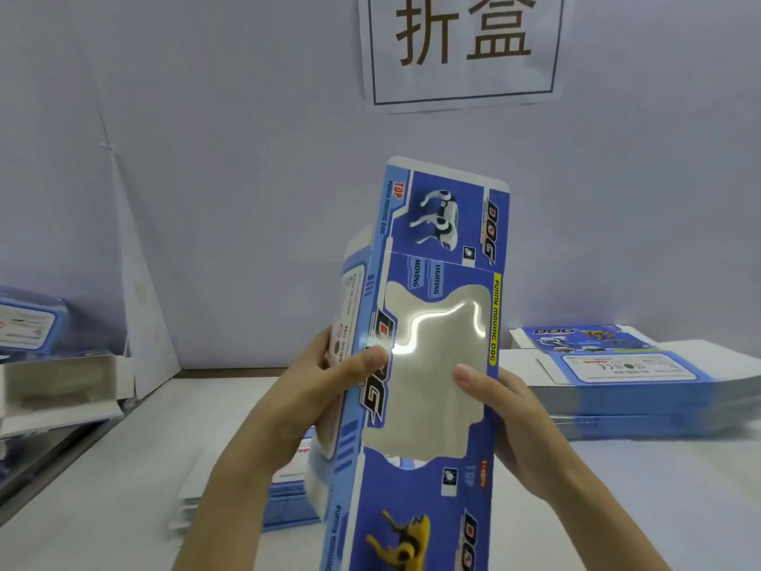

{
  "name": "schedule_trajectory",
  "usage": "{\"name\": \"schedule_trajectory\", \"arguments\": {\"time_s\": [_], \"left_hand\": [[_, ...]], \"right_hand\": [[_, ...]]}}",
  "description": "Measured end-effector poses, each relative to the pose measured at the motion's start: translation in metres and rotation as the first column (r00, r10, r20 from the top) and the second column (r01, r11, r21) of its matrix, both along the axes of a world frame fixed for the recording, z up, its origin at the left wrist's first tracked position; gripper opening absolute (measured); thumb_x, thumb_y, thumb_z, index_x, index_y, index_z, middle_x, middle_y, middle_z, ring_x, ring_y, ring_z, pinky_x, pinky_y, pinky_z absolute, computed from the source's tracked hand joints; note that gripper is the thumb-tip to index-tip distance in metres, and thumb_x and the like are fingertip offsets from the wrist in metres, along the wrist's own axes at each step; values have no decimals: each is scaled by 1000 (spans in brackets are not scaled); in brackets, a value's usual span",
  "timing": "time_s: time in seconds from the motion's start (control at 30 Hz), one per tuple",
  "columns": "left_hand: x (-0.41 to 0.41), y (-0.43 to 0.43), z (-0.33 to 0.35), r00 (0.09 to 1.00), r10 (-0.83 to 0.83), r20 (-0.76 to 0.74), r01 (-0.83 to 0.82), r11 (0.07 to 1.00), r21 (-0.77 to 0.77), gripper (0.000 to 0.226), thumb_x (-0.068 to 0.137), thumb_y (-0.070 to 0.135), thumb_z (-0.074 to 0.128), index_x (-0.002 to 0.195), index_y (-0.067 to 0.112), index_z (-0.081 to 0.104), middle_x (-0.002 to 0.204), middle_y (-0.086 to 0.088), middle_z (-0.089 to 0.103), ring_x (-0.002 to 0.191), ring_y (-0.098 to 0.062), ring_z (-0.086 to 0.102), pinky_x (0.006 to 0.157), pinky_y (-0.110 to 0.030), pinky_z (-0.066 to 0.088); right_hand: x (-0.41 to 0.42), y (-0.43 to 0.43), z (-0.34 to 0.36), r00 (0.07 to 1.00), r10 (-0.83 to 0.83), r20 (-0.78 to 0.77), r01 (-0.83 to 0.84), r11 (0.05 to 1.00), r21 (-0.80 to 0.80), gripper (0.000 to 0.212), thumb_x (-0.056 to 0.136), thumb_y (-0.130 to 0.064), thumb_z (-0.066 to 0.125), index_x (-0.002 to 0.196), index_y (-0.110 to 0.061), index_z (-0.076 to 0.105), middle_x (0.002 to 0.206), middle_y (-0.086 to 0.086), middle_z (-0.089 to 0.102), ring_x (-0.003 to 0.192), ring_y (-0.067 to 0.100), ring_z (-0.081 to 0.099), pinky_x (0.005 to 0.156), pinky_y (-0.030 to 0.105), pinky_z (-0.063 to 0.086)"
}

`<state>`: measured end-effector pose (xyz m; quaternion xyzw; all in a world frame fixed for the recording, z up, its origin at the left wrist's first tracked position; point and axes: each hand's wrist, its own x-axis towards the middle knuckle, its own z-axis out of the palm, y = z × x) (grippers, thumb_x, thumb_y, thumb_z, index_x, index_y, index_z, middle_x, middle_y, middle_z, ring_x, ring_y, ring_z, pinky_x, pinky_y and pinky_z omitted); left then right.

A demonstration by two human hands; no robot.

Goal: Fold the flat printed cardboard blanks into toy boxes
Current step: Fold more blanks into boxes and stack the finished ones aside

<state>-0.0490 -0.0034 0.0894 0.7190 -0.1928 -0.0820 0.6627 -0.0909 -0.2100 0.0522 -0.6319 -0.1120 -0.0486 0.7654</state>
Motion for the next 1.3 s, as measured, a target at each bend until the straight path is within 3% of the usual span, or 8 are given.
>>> {"name": "schedule_trajectory", "arguments": {"time_s": [0.2, 0.37, 0.47, 0.6, 0.73, 0.87, 1.0, 1.3], "left_hand": [[6, 0, -9, 991, 130, 35, -131, 991, 23, 94, 32, 59, 80, 116, 25, 54, 99, -1, 74, 87, -21, 72, 82, -45, 58], [7, -1, -15, 983, 182, 40, -181, 983, -35, 96, 22, 61, 87, 107, 26, 58, 93, 7, 75, 82, -17, 73, 67, -33, 59], [4, -7, -17, 979, 200, 31, -198, 978, -68, 76, 41, 45, 87, 108, 22, 59, 92, 5, 75, 78, -18, 73, 59, -26, 57], [-1, -15, -18, 961, 268, 70, -263, 962, -71, 76, 35, 51, 87, 101, 27, 59, 86, 12, 75, 73, -12, 73, 52, -21, 55], [0, -19, -23, 912, 399, 95, -387, 914, -120, 71, 30, 48, 82, 94, 25, 63, 78, 11, 75, 69, -10, 72, 50, -23, 56], [1, -17, -23, 929, 363, 73, -354, 928, -113, 68, 33, 47, 79, 95, 24, 62, 78, 10, 75, 68, -13, 73, 49, -24, 55], [1, -15, -21, 968, 250, 36, -248, 967, -57, 66, 49, 49, 76, 108, 22, 60, 89, 0, 76, 75, -22, 74, 60, -37, 59], [1, -12, -21, 962, 273, 23, -270, 958, -95, 56, 53, 40, 76, 104, 22, 61, 86, 0, 76, 71, -22, 74, 51, -30, 58]], "right_hand": [[-2, -4, 1, 994, -67, -84, 68, 998, 12, 55, 64, -39, 68, 114, -14, 60, 102, 5, 74, 93, 26, 71, 74, 36, 59], [-4, -9, 6, 989, -127, -79, 133, 988, 77, 40, 64, -30, 69, 101, -15, 68, 91, 8, 75, 78, 24, 73, 54, 29, 56], [-6, -5, 11, 983, -181, -16, 182, 983, 29, 23, 67, -33, 83, 87, -25, 75, 86, 4, 76, 74, 20, 74, 52, 24, 55], [-10, -7, 17, 978, -208, 26, 207, 978, 27, 17, 62, -40, 72, 78, -45, 74, 84, 0, 76, 73, 17, 74, 52, 22, 54], [-10, -10, 15, 977, -213, 28, 211, 975, 68, 16, 63, -30, 73, 79, -27, 76, 84, 7, 76, 72, 22, 74, 52, 24, 55], [-9, -10, 17, 972, -233, 39, 231, 972, 41, 14, 63, -32, 73, 76, -36, 76, 83, 2, 76, 73, 19, 74, 54, 23, 56], [-9, -13, 17, 965, -263, 17, 263, 965, 26, 28, 59, -39, 75, 84, -27, 72, 84, 1, 76, 74, 18, 74, 52, 21, 54], [-10, -11, 18, 971, -239, 11, 238, 970, 51, 15, 62, -34, 73, 77, -32, 75, 81, 1, 76, 70, 18, 74, 49, 21, 54]]}}
